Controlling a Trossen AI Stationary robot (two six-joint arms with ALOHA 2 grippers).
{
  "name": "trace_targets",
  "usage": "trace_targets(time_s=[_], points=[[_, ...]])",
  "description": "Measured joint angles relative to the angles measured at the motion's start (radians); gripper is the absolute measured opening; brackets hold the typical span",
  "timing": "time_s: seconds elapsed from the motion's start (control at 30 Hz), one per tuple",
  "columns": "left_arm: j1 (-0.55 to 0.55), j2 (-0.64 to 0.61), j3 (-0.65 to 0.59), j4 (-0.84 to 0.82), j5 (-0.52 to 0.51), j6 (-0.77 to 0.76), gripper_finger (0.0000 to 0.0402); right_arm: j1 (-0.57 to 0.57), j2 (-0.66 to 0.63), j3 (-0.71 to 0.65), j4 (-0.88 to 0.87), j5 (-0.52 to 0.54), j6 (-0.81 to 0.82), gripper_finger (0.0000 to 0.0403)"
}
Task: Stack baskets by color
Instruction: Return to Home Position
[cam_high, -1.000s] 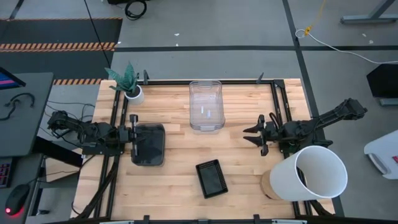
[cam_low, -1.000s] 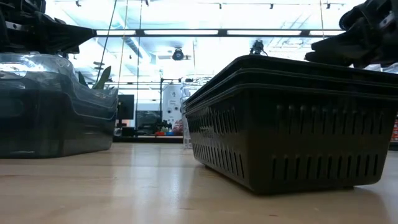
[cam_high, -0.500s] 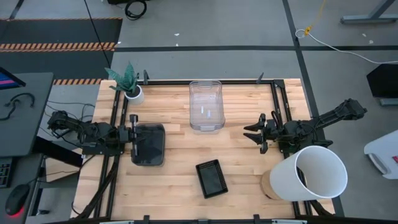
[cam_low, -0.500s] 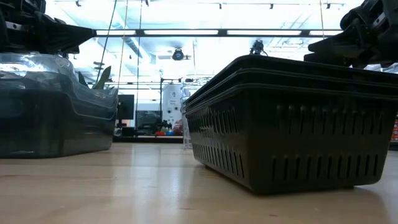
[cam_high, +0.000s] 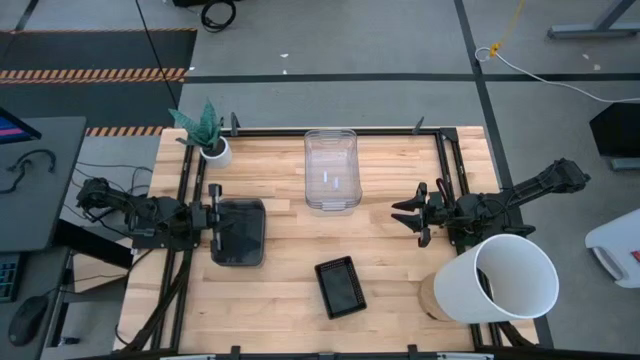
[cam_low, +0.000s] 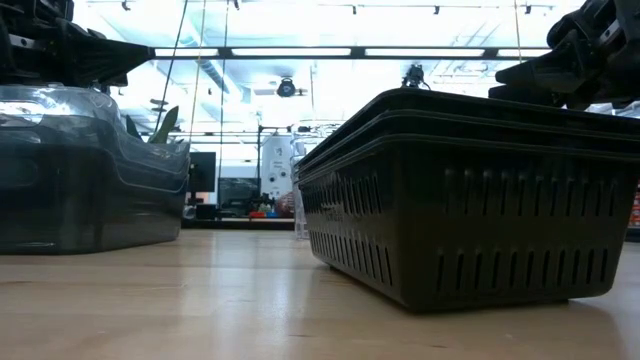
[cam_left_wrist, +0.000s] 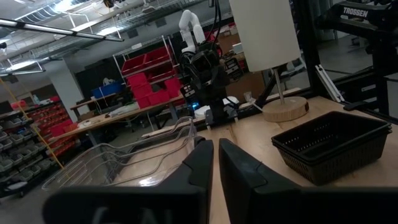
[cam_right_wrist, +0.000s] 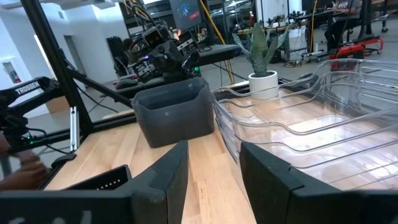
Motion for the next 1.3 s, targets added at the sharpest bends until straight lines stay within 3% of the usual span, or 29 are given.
trace_targets(time_s=[1.3], points=[[0.000,0.000,0.000,0.000,0.000,0.000,0.0031,0.000,0.000,0.000,0.000,0.000,0.000,0.0149]])
